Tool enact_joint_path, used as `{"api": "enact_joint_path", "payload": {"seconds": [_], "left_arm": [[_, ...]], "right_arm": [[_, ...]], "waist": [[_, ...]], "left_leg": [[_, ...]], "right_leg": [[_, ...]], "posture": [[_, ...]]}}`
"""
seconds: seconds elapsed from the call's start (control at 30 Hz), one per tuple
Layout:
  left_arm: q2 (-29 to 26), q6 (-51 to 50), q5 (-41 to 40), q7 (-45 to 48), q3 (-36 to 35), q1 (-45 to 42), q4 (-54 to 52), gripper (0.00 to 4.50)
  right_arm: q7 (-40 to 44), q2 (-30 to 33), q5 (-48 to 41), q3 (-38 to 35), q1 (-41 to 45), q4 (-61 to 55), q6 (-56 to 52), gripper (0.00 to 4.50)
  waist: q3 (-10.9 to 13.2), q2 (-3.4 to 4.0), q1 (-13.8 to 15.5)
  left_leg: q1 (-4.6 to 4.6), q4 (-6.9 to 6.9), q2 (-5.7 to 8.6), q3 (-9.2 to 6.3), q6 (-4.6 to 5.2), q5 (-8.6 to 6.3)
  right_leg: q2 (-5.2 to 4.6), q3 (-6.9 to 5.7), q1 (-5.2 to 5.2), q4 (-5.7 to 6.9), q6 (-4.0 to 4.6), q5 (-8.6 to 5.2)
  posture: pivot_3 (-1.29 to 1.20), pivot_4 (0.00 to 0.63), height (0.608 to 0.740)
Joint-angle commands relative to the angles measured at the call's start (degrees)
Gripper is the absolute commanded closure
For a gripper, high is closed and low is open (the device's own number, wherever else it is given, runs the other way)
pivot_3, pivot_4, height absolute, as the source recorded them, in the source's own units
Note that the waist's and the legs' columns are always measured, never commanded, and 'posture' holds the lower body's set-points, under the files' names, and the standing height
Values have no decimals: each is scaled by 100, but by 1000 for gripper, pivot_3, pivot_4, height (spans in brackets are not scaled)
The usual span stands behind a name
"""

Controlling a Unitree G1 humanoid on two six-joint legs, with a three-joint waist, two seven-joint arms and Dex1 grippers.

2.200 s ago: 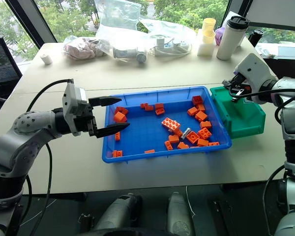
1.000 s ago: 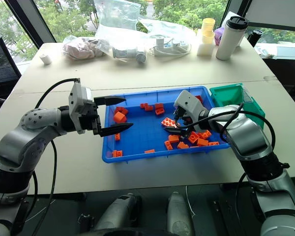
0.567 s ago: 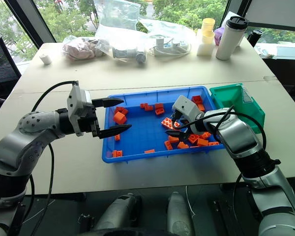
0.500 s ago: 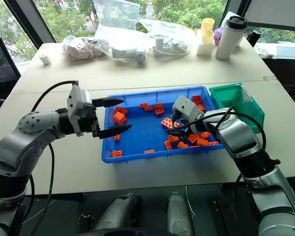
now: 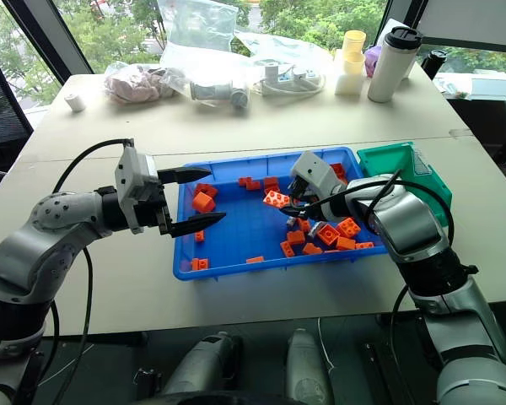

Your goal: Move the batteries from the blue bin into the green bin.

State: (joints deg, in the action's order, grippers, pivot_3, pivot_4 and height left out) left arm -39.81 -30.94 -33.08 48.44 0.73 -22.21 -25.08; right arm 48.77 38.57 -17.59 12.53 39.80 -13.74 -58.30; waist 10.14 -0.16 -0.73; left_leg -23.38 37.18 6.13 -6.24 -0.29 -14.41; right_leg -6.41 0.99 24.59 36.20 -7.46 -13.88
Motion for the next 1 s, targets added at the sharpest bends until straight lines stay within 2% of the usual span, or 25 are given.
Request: {"api": "enact_joint_path", "payload": {"seconds": [0.03, 0.2, 0.27, 0.3, 0.43, 0.73, 1.0], "left_arm": [[15, 114, 32, -11, -126, -40, -115, 0], [40, 119, 40, -45, -129, -54, -131, 0], [42, 118, 36, -53, -155, -48, -139, 0], [39, 119, 35, -54, -165, -47, -137, 0], [30, 137, 52, -66, -192, -12, -122, 0], [61, 207, 101, -89, -162, 11, -59, 0], [100, 271, 160, -32, -137, 23, -17, 0]], "right_arm": [[-121, -376, -112, 194, 93, -363, 34, 3357], [-290, -813, 146, 807, 140, -100, 282, 3357], [-262, -882, 225, 966, 188, 41, 429, 2219], [-237, -882, 239, 1000, 211, 81, 471, 1963], [-153, -691, 347, 953, 331, 165, 604, 67], [149, 437, 608, 708, 228, 250, 603, 67], [-44, 469, 585, 568, -94, 232, 140, 67]], "waist": [[-1, -1, 5], [-1, -1, 11], [-1, -2, 17], [-1, -2, 17], [-1, -2, 4], [-1, -2, 15], [-1, -2, 8]], "left_leg": [[0, 0, 0, -1, 0, 0], [0, 1, 2, 0, -1, 0], [-1, 3, 4, -1, -1, 1], [-1, 4, 4, -1, -1, 1], [-1, 2, 4, -1, -1, 0], [-1, 3, 5, 0, 0, 0], [0, -1, 1, 1, 0, 0]], "right_leg": [[1, -1, 0, 0, 0, 0], [-1, 0, 1, 1, 0, 0], [-2, -1, -1, 1, 0, 0], [-2, -1, -2, 1, 0, 0], [0, -1, 1, 2, 0, 0], [-1, -1, -1, 1, 0, 0], [-1, 0, 1, 1, 0, 0]], "posture": [[0, 150, 740], [0, 150, 740], [0, 150, 740], [0, 150, 740], [0, 150, 740], [0, 150, 740], [0, 150, 740]]}}
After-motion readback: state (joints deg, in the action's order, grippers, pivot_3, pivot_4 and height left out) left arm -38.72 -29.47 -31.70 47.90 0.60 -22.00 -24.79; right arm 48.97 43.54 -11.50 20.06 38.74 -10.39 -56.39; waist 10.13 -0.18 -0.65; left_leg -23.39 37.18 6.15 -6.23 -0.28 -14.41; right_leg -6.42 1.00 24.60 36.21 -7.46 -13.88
